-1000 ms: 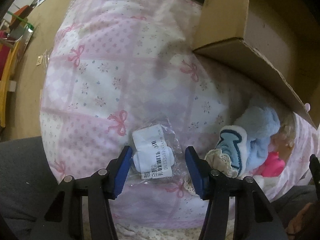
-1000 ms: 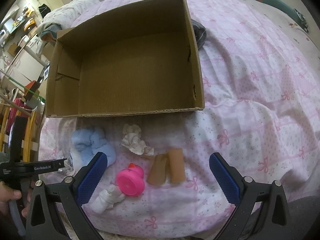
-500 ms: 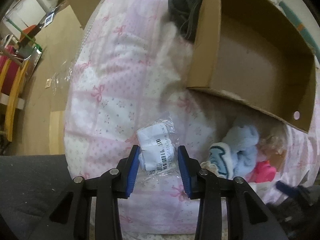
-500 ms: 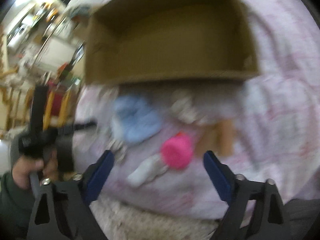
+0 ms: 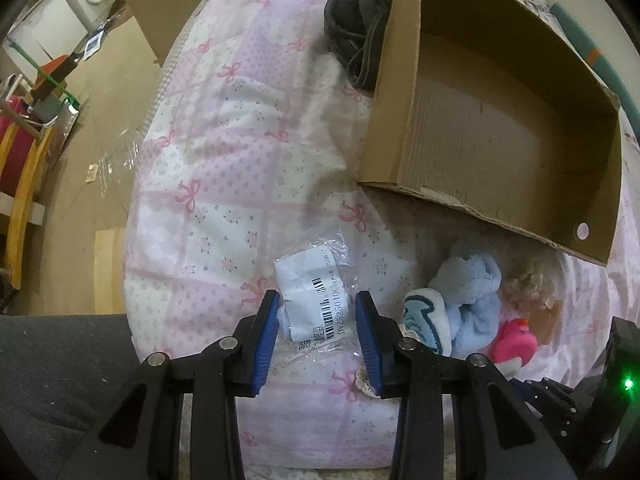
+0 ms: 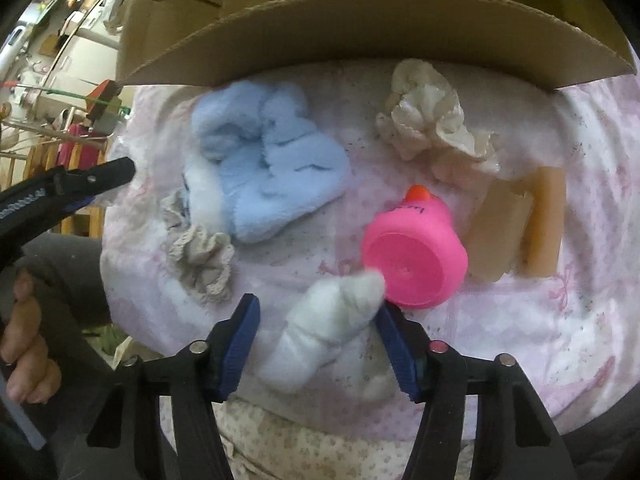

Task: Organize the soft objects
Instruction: 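Lift and carry the bag and the white sock over the cardboard box with both grippers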

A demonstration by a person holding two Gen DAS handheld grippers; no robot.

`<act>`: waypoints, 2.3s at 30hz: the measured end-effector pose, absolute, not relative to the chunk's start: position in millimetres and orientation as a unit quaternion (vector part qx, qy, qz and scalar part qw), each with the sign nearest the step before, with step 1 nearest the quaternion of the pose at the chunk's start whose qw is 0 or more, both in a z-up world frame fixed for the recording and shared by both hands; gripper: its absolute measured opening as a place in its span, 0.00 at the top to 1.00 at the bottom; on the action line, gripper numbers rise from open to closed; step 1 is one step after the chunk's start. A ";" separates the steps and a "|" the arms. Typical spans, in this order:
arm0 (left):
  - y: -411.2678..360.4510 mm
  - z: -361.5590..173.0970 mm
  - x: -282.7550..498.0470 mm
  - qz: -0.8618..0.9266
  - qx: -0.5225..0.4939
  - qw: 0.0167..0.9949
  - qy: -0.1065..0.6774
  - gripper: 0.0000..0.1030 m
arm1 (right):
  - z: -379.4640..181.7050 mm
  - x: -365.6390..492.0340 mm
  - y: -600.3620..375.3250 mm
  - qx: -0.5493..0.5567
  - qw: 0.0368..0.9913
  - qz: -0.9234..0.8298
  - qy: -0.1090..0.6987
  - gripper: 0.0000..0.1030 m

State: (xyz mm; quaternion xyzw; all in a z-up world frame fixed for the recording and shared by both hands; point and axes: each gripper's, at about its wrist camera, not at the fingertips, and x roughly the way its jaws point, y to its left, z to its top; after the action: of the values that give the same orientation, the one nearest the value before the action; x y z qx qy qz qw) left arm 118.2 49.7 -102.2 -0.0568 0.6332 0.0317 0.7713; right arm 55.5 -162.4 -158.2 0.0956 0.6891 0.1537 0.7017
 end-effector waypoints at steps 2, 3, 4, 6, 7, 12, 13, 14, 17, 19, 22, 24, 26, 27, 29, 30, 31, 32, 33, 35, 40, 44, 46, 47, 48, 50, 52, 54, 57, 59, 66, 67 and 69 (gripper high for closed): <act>48.6 -100.6 116.0 0.032 -0.055 0.773 0.631 0.66 | -157.1 55.4 -166.2 0.106 0.701 0.159 0.687 0.65; 48.1 -99.4 114.6 0.032 -0.055 0.773 0.631 0.66 | -155.7 55.5 -168.5 0.110 0.702 0.160 0.686 0.66; 48.5 -99.3 114.4 0.033 -0.056 0.774 0.630 0.66 | -153.4 55.6 -171.9 0.113 0.703 0.161 0.683 0.66; 49.0 -98.3 113.5 0.037 -0.054 0.776 0.628 0.66 | -148.9 55.8 -176.6 0.123 0.704 0.167 0.680 0.67; 49.4 -98.0 113.4 0.039 -0.053 0.776 0.627 0.66 | -145.5 55.0 -179.6 0.130 0.704 0.172 0.676 0.67; 52.2 -93.8 111.5 0.046 -0.048 0.783 0.618 0.66 | -128.6 48.9 -187.1 0.157 0.703 0.192 0.666 0.67; 51.8 -92.1 110.8 0.047 -0.047 0.785 0.616 0.66 | -124.1 47.5 -188.5 0.159 0.703 0.197 0.664 0.67; 51.7 -90.7 110.5 0.047 -0.045 0.787 0.614 0.66 | -119.5 46.1 -190.0 0.160 0.704 0.200 0.662 0.67; 47.4 -81.2 106.8 0.047 -0.032 0.799 0.599 0.66 | -104.5 47.2 -193.1 0.152 0.716 0.206 0.649 0.67; 45.0 -74.2 105.3 0.046 -0.022 0.808 0.587 0.66 | -92.4 46.7 -194.8 0.152 0.724 0.213 0.638 0.67; 41.2 -61.1 105.5 0.041 -0.015 0.821 0.569 0.66 | -67.8 48.2 -199.6 0.149 0.753 0.224 0.601 0.67; 38.4 -51.3 108.0 0.037 -0.014 0.829 0.558 0.66 | -50.0 50.4 -210.7 0.152 0.782 0.216 0.565 0.67; 34.4 -40.2 112.4 0.029 -0.011 0.837 0.547 0.66 | -37.2 55.2 -225.9 0.169 0.805 0.207 0.530 0.67; 31.9 -36.1 113.6 0.026 -0.010 0.840 0.542 0.66 | -32.2 58.2 -234.3 0.179 0.811 0.202 0.518 0.67; 23.8 -26.7 119.2 0.016 -0.002 0.847 0.532 0.66 | -27.2 65.2 -246.8 0.192 0.821 0.192 0.503 0.67; 20.3 -23.9 121.6 0.012 0.001 0.849 0.528 0.66 | -24.0 70.0 -251.7 0.193 0.825 0.189 0.497 0.67; 15.3 -20.0 125.3 0.007 0.007 0.852 0.524 0.66 | -22.7 73.4 -254.1 0.192 0.829 0.186 0.491 0.67; 9.9 -16.6 129.3 0.002 0.013 0.854 0.520 0.66 | -20.5 78.2 -256.4 0.189 0.834 0.183 0.485 0.67; 6.5 -13.7 132.5 -0.002 0.018 0.856 0.516 0.66 | -18.2 83.0 -256.1 0.186 0.838 0.182 0.480 0.67; -3.3 -8.9 142.7 -0.008 0.029 0.860 0.509 0.66 | -11.5 94.2 -260.7 0.182 0.844 0.180 0.472 0.67; -20.9 -4.9 165.6 -0.017 0.040 0.867 0.497 0.66 | -9.7 123.7 -265.7 0.179 0.854 0.174 0.456 0.67; -36.9 -11.3 182.4 -0.027 0.054 0.872 0.486 0.66 | -18.8 141.7 -260.5 0.176 0.859 0.165 0.452 0.67; -41.0 -18.5 187.8 -0.031 0.063 0.873 0.482 0.66 | -23.6 148.1 -262.9 0.179 0.859 0.158 0.454 0.67; -44.5 -23.6 190.3 -0.035 0.066 0.873 0.482 0.66 | -28.8 150.9 -263.8 0.181 0.858 0.154 0.456 0.67; -45.0 -28.1 191.6 -0.037 0.066 0.873 0.482 0.66 | -33.1 151.4 -264.6 0.183 0.857 0.151 0.459 0.67; -47.8 -40.7 194.7 -0.043 0.068 0.868 0.490 0.66 | -40.5 153.1 -264.9 0.184 0.853 0.145 0.466 0.67; -49.7 -49.5 195.4 -0.047 0.077 0.865 0.494 0.66 | -44.8 153.3 -264.1 0.183 0.852 0.144 0.470 0.67; -47.0 -54.4 197.2 -0.048 0.069 0.862 0.499 0.66 | -47.7 154.1 -260.6 0.171 0.852 0.143 0.474 0.67; -42.8 -58.4 198.9 -0.047 0.052 0.863 0.501 0.66 | -55.6 154.4 -257.7 0.167 0.847 0.142 0.485 0.67; -40.3 -62.0 199.1 -0.042 0.046 0.862 0.502 0.66 | -59.7 154.7 -255.4 0.159 0.846 0.138 0.490 0.67; -37.5 -65.8 198.7 -0.053 0.028 0.862 0.504 0.66 | -73.7 158.1 -246.5 0.127 0.839 0.118 0.517 0.67; -38.3 -65.7 199.2 -0.054 0.028 0.862 0.504 0.66 | -75.5 158.4 -246.2 0.124 0.837 0.115 0.520 0.67; -39.7 -66.4 199.1 -0.055 0.030 0.861 0.505 0.66 | -77.4 158.4 -246.1 0.121 0.835 0.112 0.524 0.67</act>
State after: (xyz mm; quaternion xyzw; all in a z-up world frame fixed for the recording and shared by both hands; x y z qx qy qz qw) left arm 199.1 -39.7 -66.4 0.0296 0.5052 -0.0548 0.8608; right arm 158.4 -246.1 -77.4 0.1214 0.5242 0.1118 0.8355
